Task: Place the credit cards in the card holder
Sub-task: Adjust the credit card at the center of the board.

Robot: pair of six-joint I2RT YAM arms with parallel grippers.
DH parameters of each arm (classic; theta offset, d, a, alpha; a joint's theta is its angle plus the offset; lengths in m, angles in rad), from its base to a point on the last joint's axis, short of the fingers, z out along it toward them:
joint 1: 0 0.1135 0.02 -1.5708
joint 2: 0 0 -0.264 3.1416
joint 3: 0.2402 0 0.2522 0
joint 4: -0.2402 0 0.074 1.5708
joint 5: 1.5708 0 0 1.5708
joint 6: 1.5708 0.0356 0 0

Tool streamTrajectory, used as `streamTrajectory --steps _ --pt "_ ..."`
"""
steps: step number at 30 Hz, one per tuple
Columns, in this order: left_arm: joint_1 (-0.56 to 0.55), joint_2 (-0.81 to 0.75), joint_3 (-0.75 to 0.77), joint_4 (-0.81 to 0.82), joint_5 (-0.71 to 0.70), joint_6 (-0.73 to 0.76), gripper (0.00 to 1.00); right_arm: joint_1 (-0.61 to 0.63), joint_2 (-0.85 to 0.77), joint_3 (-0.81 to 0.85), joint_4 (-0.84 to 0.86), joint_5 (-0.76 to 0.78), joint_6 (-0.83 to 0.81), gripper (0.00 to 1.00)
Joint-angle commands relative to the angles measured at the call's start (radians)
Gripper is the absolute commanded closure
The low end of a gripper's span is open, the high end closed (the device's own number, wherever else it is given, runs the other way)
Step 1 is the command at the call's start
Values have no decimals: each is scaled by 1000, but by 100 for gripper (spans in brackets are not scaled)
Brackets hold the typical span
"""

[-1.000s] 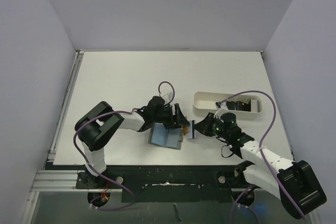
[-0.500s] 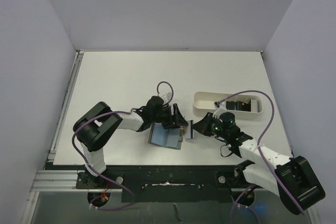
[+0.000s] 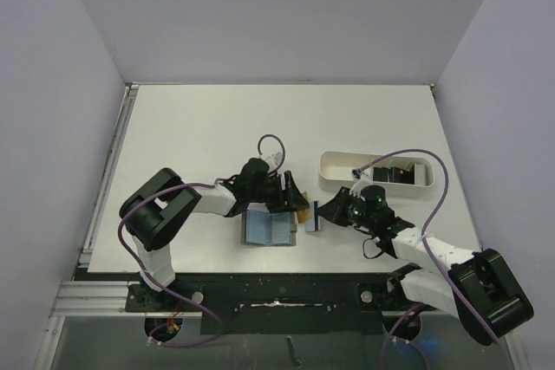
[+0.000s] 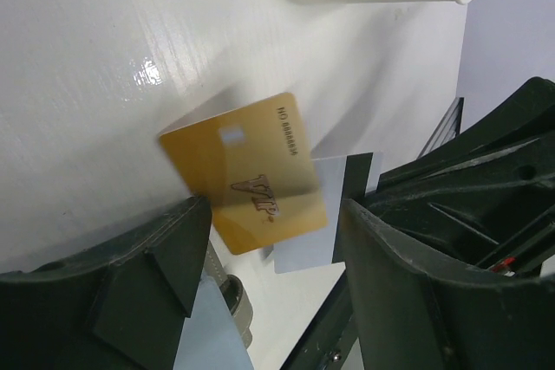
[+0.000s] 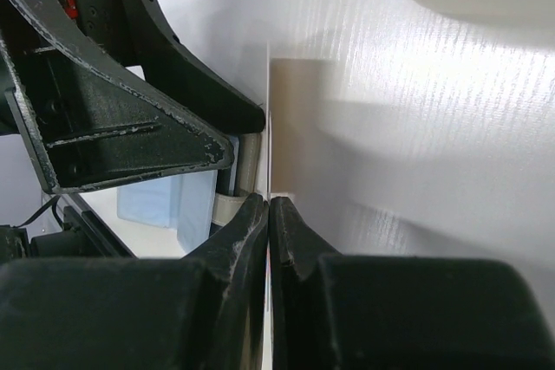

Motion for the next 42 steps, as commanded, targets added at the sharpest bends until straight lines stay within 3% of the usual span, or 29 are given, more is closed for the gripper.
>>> streamTrajectory --steps 1,13,23,42 --pt "11 -26 -20 -30 -17 10 37 3 -6 37 66 -41 -42 100" --pt "14 -55 8 -148 -67 58 37 14 0 71 87 -55 -38 100" --pt "20 -80 -19 -138 -77 55 37 39 46 67 152 -62 -10 100" --pt "27 -127 -3 -213 -104 77 52 72 103 106 169 -42 -13 100"
